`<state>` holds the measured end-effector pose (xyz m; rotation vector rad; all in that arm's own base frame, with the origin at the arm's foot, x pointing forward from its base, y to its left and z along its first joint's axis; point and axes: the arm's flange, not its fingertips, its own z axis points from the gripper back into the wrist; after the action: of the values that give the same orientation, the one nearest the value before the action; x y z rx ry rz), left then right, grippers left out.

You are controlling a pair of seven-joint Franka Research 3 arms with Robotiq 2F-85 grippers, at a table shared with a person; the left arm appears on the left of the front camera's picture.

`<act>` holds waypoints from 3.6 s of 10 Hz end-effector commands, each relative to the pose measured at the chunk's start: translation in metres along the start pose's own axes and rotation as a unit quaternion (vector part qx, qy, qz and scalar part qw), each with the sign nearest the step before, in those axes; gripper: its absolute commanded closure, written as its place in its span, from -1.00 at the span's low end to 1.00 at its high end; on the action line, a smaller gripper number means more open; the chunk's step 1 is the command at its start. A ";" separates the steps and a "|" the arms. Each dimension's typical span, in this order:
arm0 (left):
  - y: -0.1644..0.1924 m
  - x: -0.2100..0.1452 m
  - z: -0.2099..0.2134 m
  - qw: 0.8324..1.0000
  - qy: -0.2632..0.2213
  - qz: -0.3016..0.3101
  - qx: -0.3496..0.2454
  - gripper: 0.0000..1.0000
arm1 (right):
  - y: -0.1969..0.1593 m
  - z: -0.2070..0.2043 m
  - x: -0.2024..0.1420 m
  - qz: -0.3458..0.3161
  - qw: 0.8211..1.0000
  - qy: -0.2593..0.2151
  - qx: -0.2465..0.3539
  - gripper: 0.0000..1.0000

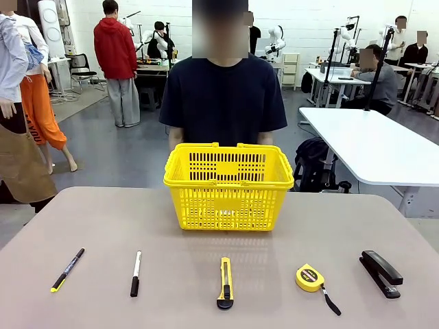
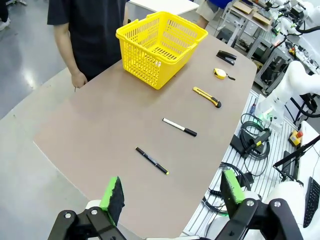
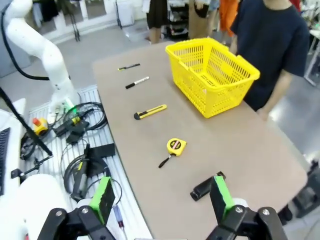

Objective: Place the items the person wants into the basket.
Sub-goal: Pick up the item the person points to and place it in the Market Basket.

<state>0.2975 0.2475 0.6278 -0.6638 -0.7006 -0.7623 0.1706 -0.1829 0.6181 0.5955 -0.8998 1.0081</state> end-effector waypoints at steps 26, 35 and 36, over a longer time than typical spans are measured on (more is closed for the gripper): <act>-0.001 0.001 0.003 1.000 -0.004 0.000 -0.003 -1.00 | -0.013 -0.007 -0.003 0.006 1.000 -0.004 0.011 -1.00; -0.194 0.160 -0.116 0.941 0.295 -0.036 0.159 -1.00 | -0.013 -0.007 -0.003 0.006 1.000 -0.004 0.011 -1.00; -0.221 0.184 -0.184 0.925 0.342 -0.021 0.163 -1.00 | -0.013 -0.007 -0.003 0.006 1.000 -0.004 0.011 -1.00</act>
<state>0.2426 -0.0351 0.7462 -0.0796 -0.4113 -0.7997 0.1836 -0.1838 0.6088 0.5948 -0.8704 1.0145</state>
